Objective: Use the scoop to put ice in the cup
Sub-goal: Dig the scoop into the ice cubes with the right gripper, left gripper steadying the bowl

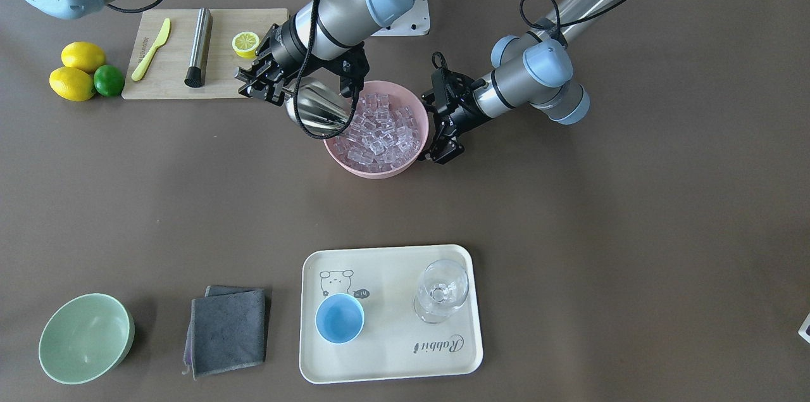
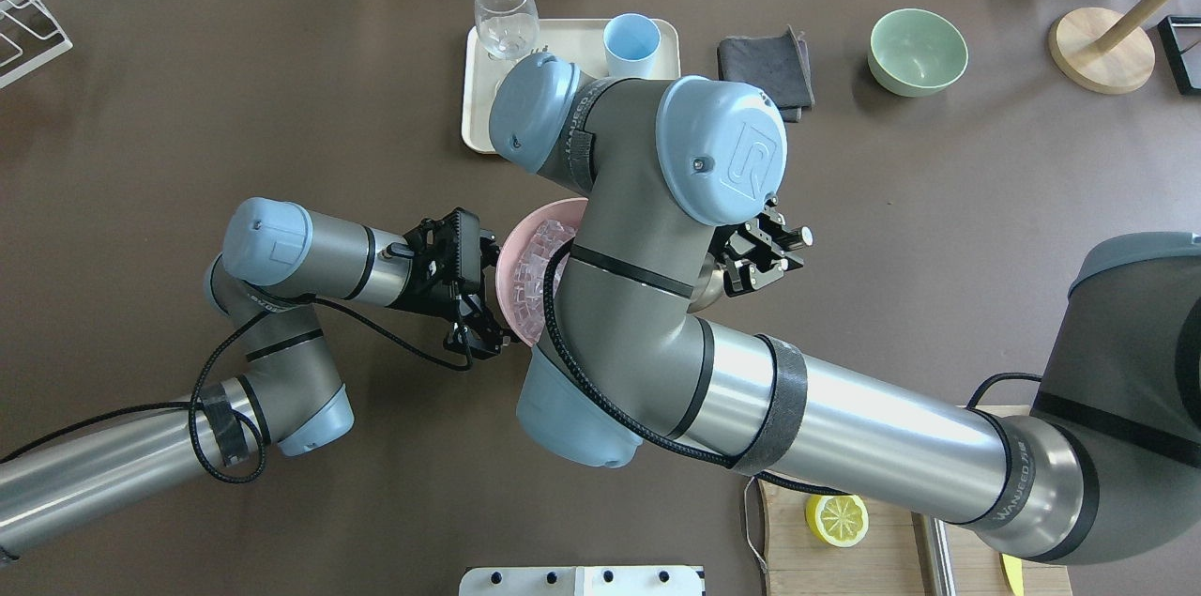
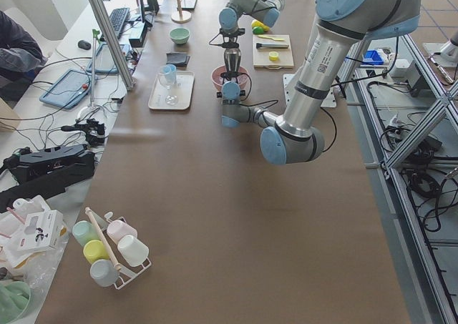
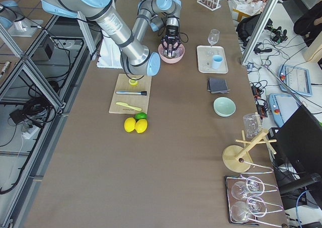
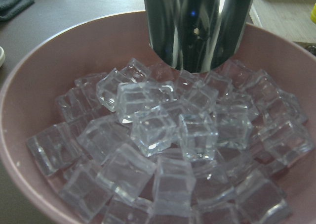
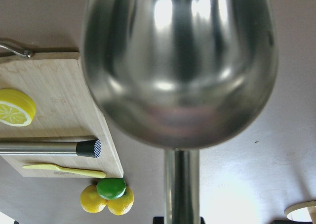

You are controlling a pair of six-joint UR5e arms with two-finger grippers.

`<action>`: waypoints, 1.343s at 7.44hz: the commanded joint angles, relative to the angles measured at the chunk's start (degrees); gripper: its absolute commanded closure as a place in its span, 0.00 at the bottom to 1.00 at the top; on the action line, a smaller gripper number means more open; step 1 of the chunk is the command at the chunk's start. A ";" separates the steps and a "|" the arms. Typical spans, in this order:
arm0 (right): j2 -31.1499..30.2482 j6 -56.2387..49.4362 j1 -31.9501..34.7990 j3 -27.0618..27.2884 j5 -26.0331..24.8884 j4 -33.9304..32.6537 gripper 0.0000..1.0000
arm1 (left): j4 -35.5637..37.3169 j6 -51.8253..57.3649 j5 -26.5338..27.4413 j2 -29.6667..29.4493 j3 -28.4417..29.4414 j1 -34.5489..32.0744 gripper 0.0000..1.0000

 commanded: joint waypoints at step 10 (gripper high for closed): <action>-2.58 11.85 -1.06 -1.95 0.18 13.22 1.00 | 0.62 -0.19 0.00 -0.09 0.00 -0.01 0.02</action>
